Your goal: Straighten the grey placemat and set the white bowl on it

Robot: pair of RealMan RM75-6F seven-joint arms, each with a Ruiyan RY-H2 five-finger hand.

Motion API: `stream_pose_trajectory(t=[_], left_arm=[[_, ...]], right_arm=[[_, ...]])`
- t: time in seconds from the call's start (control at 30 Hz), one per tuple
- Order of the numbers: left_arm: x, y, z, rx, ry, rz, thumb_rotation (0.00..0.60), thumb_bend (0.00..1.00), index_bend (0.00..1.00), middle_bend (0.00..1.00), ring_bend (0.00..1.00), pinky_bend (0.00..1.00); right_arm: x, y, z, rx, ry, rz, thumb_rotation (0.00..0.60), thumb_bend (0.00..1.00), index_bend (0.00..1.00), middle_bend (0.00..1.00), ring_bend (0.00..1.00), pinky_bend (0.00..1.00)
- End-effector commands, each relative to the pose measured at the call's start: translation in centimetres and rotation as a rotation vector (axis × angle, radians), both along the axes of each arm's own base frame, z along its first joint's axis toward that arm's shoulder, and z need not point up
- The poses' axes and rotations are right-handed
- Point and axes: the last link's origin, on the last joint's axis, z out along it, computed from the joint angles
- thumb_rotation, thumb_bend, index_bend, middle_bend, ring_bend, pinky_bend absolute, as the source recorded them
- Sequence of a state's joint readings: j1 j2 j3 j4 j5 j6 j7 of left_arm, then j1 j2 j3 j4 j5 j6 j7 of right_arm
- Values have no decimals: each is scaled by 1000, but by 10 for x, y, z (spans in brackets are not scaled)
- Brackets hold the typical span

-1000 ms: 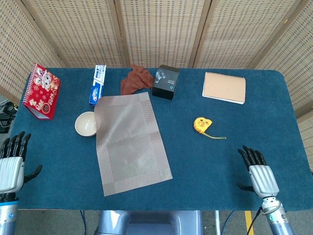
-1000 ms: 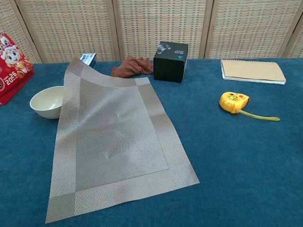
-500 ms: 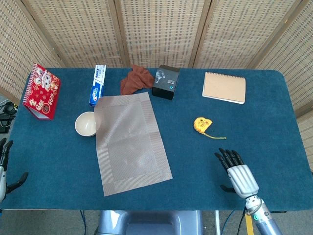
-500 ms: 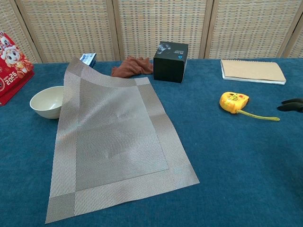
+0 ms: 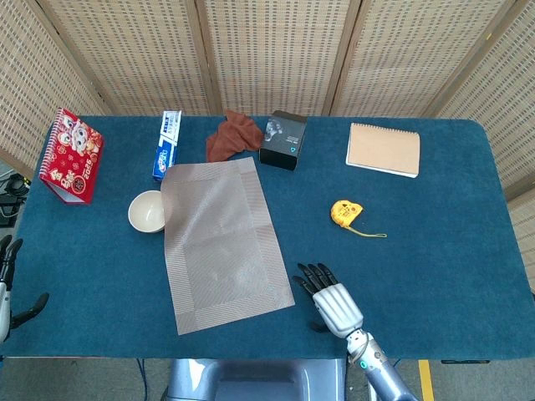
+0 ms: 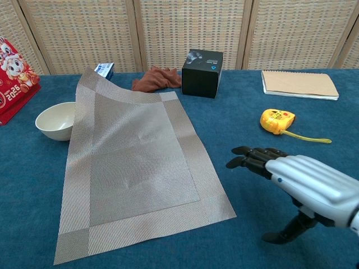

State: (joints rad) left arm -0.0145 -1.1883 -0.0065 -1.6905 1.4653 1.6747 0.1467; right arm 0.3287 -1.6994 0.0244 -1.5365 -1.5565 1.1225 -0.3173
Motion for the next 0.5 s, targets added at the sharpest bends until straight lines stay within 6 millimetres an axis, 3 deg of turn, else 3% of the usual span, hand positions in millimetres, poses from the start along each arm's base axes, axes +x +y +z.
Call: stream_pose_trajectory(t=[0.03, 0.3, 0.5], left_arm=[[0, 1, -2, -9, 3, 1, 600, 198, 0, 0, 0, 0], [-2, 3, -4, -13, -1, 9, 600, 198, 1, 0, 0, 0], [-4, 5, -3, -5, -9, 18, 600, 199, 3, 0, 0, 0]], right_arm=[[10, -10, -11, -9, 11, 17, 600, 69, 186, 0, 0, 0], [25, -22, -21, -37, 8, 38, 600, 117, 214, 0, 0, 0], [23, -25, -26, -29, 18, 14, 600, 119, 216, 0, 0, 0]])
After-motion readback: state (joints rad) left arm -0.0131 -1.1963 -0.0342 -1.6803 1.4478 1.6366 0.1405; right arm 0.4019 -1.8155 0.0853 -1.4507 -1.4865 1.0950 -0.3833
